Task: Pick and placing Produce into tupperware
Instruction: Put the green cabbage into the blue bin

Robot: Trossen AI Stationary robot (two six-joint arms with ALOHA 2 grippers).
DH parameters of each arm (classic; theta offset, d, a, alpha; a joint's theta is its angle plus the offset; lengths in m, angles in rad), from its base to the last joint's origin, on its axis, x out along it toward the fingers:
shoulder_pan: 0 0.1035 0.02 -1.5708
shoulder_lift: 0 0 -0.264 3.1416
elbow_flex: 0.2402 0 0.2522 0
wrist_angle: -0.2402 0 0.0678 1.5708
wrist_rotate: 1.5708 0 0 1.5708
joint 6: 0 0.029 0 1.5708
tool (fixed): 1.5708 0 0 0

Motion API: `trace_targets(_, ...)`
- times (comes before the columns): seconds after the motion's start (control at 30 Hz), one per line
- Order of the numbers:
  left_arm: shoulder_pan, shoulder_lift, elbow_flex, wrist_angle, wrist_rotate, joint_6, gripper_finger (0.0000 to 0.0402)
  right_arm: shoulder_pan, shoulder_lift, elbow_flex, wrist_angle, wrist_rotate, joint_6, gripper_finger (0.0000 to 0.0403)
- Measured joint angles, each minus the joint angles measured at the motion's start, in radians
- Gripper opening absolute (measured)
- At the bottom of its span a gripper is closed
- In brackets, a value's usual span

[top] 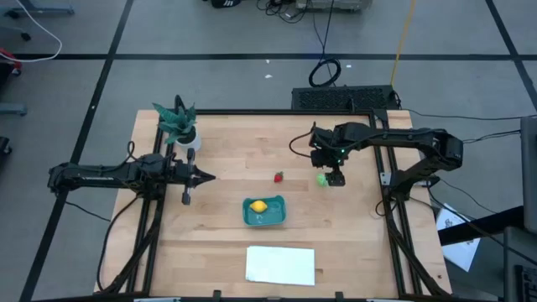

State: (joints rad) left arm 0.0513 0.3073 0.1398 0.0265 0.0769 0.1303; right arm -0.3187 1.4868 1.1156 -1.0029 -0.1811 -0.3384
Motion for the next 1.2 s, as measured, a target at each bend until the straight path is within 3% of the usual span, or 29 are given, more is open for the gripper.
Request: trace_targets(1.2,0.0,0.0,0.0,-0.001,0.0,-0.008,0.0005,-0.016,0.0,-0.208,0.286,-0.033,0.092,0.0307)
